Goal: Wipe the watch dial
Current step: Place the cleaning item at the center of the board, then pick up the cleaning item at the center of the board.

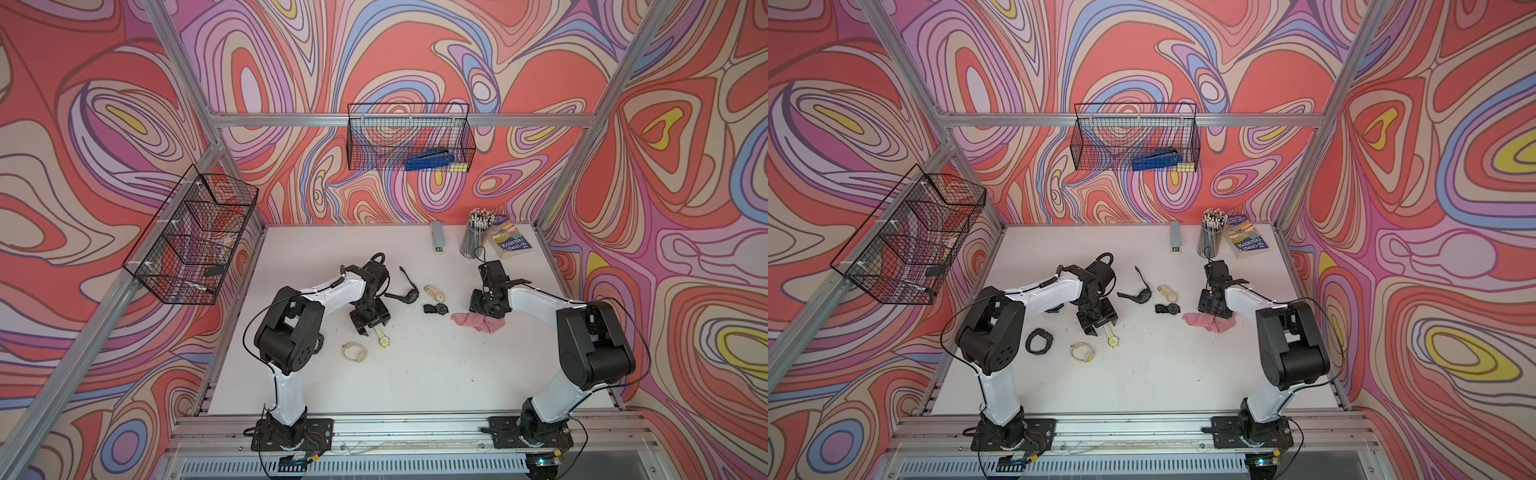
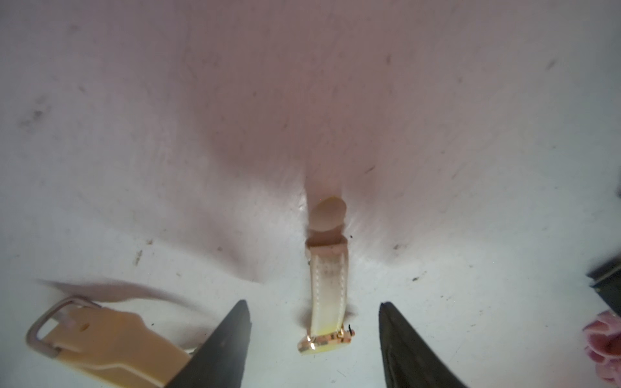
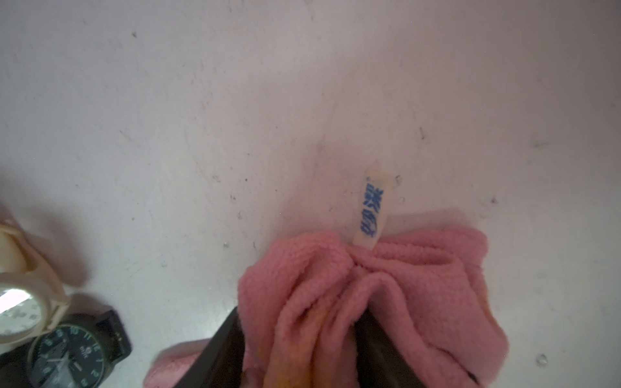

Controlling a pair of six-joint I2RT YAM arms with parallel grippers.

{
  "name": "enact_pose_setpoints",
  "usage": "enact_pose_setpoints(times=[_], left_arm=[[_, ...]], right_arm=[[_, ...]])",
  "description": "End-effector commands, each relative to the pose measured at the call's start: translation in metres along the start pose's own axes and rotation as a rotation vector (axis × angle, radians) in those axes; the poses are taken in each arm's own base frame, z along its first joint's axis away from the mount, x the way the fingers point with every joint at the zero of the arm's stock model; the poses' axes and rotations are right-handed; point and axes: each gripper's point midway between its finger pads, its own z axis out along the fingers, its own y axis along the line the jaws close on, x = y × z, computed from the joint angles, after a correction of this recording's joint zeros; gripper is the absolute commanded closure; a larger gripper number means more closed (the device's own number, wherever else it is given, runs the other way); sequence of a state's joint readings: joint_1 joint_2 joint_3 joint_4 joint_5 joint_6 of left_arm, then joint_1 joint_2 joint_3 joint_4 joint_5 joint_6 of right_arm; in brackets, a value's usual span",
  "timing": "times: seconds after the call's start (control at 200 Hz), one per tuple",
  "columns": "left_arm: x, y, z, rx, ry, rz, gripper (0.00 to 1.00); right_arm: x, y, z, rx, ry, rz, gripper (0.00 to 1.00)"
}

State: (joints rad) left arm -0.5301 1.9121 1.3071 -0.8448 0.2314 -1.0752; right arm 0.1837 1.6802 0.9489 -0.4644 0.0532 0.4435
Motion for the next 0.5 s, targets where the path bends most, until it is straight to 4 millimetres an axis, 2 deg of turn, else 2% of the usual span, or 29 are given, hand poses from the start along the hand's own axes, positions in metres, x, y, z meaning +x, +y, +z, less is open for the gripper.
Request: enact_pose_setpoints(times=[0.0, 0.295, 0.386, 0.496], left_arm=[[-0.002, 0.004, 0.006, -0.035, 0.01, -0.065, 0.49], [0.008, 0.002, 0.023, 0.018, 0.056, -0.169, 0.73], [0.012, 0.003, 0.028, 0.031, 0.071, -0.223, 0.79], [0.015, 0.004, 0.031, 0.041, 0.062, -0.301, 0.79]], right_arm=[[0.017, 0.005, 0.004, -0.043, 0.055, -0.008, 0.48], [-0.006, -0.011, -0.048, 0.052, -0.03, -0.038, 0.32], [-0.006, -0.014, -0.052, 0.066, -0.027, -0.039, 0.31], [-0.004, -0.018, -0.046, 0.072, -0.01, -0.026, 0.29]])
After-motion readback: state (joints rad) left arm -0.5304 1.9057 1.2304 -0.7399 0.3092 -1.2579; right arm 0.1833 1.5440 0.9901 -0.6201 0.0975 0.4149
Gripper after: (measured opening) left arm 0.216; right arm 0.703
